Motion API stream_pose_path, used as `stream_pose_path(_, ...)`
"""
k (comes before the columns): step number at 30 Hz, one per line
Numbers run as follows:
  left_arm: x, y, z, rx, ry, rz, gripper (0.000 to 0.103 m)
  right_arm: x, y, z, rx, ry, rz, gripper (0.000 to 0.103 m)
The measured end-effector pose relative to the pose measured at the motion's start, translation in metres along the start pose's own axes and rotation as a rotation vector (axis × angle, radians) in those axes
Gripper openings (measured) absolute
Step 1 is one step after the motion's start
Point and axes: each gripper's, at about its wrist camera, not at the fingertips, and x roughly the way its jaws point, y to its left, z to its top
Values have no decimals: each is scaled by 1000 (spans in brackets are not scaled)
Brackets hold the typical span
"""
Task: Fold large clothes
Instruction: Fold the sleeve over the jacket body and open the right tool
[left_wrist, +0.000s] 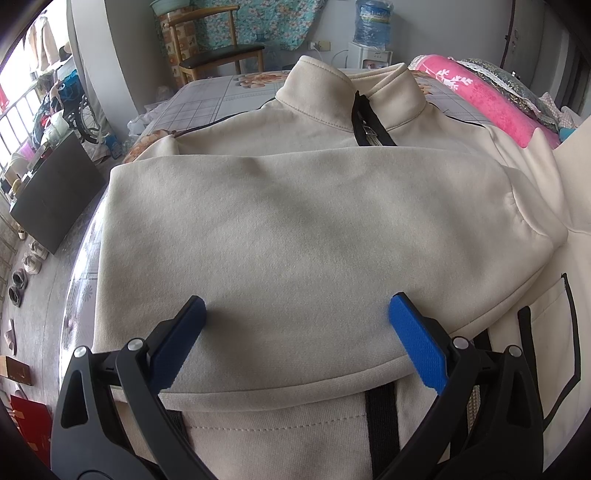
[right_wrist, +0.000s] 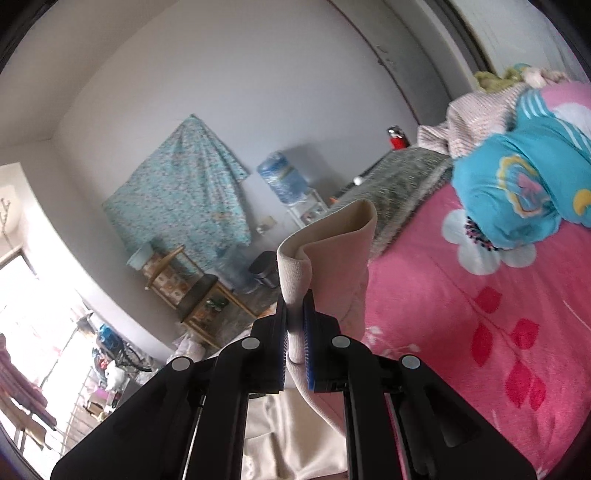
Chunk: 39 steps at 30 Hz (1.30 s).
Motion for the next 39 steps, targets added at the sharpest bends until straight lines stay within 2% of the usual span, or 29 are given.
stream_pose_path(7, -2, 5, 7, 15, 32, -33, 96, -2, 37, -12, -36, 17, 50, 8)
stream_pose_path(12, -31, 18, 7, 1, -32, -51, 96, 4, 69, -25, -66, 49, 92, 8)
stream_pose_path(15, -48, 27, 5, -2, -44, -64, 95, 9, 93, -35, -89, 69, 128, 8)
stream_pose_path(23, -81, 63, -20, -22, -98, -122, 64, 31, 162, -72, -169, 139, 234, 8)
stream_pose_path(29, -84, 92, -39, -95, -80, -215, 39, 60, 223, -128, -234, 232, 332, 8)
stream_pose_path(32, -88, 103, -46, -122, -82, -262, 30, 75, 246, -157, -267, 285, 366, 8)
stream_pose_path(37, -94, 116, -53, -158, -95, -316, 23, 113, 296, -236, -362, 438, 432, 8)
stream_pose_path(39, -95, 119, -54, -161, -93, -330, 23, 129, 313, -277, -435, 540, 439, 11)
